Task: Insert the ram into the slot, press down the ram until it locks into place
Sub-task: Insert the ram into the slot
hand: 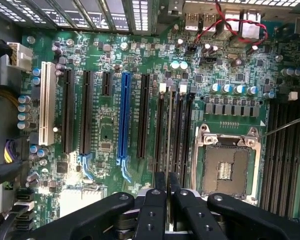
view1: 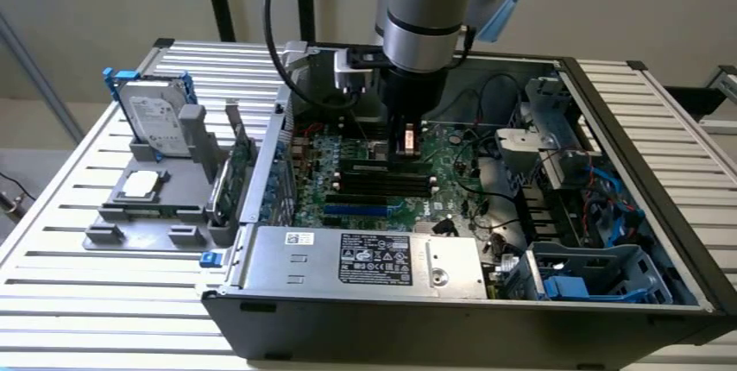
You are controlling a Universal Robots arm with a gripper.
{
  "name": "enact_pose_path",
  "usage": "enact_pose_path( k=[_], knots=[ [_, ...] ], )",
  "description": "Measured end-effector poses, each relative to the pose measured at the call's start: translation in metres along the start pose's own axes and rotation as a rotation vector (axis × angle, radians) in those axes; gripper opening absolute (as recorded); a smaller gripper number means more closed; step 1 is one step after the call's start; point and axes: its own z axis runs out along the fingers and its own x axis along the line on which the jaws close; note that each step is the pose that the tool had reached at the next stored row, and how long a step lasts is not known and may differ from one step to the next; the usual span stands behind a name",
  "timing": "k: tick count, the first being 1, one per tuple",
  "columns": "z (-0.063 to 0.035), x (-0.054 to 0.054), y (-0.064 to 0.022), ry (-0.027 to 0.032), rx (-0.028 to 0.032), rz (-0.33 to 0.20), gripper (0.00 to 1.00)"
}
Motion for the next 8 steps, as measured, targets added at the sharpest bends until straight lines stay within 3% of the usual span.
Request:
enact_pose_path(
  k=[8],
  knots=[
    [0.0075, 0.0003, -0.0023, 0.0131, -0.0009, 0.000, 0.13]
  ],
)
